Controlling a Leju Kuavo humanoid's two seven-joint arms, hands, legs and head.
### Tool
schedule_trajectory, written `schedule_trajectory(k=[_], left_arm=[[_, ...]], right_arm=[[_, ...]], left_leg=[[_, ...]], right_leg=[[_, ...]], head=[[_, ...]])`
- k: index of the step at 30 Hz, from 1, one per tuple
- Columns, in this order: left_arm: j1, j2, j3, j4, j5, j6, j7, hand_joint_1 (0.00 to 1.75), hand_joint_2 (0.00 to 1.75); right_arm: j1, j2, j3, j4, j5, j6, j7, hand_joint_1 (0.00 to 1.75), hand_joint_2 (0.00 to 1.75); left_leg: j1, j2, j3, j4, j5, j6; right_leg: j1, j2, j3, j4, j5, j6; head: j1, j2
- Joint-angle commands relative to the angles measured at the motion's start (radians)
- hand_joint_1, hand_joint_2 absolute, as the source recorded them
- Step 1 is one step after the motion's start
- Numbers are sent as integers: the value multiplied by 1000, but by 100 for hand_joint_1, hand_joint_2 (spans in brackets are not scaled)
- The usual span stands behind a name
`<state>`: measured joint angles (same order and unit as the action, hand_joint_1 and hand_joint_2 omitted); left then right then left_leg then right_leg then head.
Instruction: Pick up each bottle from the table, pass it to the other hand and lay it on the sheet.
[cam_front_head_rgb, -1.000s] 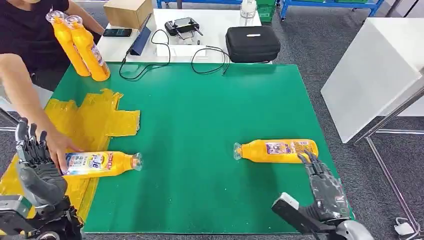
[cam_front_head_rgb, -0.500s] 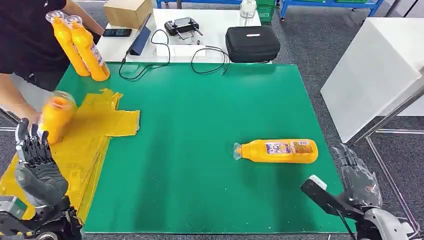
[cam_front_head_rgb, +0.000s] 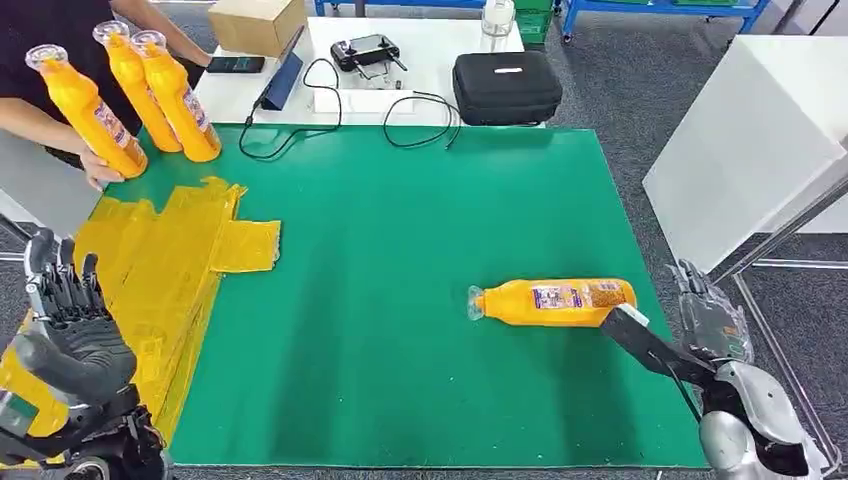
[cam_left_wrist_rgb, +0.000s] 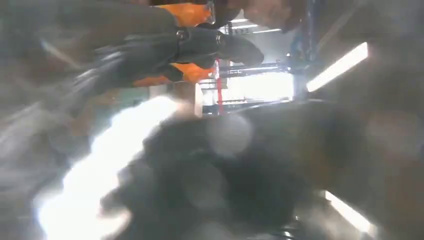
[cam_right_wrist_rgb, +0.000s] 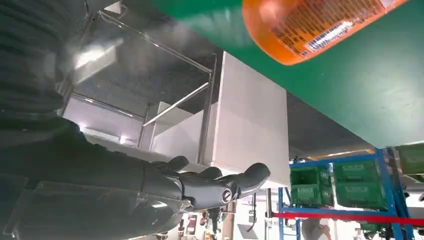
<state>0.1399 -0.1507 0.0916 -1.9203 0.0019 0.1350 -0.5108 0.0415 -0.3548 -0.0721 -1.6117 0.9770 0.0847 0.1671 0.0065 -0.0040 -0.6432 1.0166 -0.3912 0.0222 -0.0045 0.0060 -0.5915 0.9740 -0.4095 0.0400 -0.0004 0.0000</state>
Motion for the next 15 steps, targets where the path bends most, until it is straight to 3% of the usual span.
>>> schedule_trajectory(k=[1, 8, 15], left_arm=[[-29, -5, 25, 54, 4, 0, 5, 0, 0], [-33, -5, 24, 57, 7, -3, 5, 0, 0], [-46, -13, 49, 54, 75, -34, -7, 0, 0]], right_arm=[[-77, 7, 56, 124, 1, 9, 3, 0, 175], [-93, 7, 67, 139, 1, 11, 2, 0, 175], [-175, 56, 184, 245, 10, 16, 8, 0, 175]], left_leg=[[0, 2, 3, -1, -1, -1], [0, 2, 4, -1, -2, -1], [1, 4, 4, -1, -2, -1]], right_leg=[[0, 1, 3, -1, -1, -1], [0, 1, 3, -1, -1, -1], [1, 3, 3, -2, 0, -1]], head=[[0, 0], [0, 0], [0, 0]])
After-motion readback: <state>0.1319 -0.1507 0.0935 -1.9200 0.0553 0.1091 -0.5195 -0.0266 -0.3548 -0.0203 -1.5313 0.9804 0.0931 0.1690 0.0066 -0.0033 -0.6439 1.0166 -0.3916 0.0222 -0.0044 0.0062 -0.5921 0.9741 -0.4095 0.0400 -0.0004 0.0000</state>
